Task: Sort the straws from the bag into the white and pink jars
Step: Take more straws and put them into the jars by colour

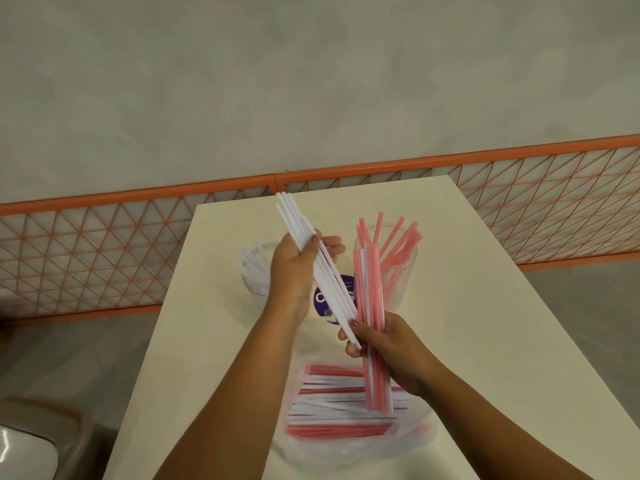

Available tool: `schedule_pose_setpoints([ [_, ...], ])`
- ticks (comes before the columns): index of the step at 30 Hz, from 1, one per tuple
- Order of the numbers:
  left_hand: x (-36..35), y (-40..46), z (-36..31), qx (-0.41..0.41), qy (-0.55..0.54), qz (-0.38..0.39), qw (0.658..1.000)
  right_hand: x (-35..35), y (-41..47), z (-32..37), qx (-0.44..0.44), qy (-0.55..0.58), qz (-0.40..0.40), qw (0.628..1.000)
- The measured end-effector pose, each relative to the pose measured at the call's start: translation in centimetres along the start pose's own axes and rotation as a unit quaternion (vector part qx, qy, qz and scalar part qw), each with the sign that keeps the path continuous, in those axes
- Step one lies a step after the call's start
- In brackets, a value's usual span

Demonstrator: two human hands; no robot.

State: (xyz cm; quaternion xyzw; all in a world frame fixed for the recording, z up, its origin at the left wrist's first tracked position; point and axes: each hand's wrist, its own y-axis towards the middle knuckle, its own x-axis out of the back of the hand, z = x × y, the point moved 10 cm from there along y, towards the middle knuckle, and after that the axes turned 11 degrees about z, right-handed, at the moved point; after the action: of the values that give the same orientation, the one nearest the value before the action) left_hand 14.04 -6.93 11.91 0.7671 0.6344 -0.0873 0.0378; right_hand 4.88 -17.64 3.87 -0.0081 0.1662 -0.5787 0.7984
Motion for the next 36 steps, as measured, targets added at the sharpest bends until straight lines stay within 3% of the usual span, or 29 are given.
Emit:
schedule_pose_setpoints([
  [5,4.1,1.3,-5.4,-0.130,-0.021,-0.071,0.989,0.1,0.8,-0.1,0.003,-0.012,-0.003,1.000],
  [12,8.0,0.6,-9.2,-0.274,0.126,-0.200,0.932,-0.1,1.7,-1.2,-0.014,0.055,0.000,0.998],
  [21,8.6,1.0,-3.4,-0.209,0.228,-0.205,0.928,0.2,1.7,-1.1,-0.010,0.092,-0.007,0.996],
  [24,9.7,0.3,-4.7,-0.245,0.153,-0.249,0.924,0.3,1.5,-1.2,-0.012,0.092,-0.011,0.996],
  [26,10.5,-0.8,-6.8,-0.297,0.119,-0.286,0.903,0.4,1.4,-1.4,-0.016,0.090,-0.012,0.996],
  [30,10.6,-2.3,-9.8,-0.357,0.131,-0.308,0.872,0.3,1.2,-1.6,-0.018,0.087,-0.010,0.996],
  [33,9.7,-1.7,-8.8,-0.323,0.182,-0.272,0.888,-0.2,1.3,-1.3,-0.014,0.084,-0.003,0.996],
  [36,9.1,-0.2,-5.3,-0.235,0.236,-0.225,0.916,-0.5,1.3,-1.0,-0.011,0.076,0.005,0.997],
])
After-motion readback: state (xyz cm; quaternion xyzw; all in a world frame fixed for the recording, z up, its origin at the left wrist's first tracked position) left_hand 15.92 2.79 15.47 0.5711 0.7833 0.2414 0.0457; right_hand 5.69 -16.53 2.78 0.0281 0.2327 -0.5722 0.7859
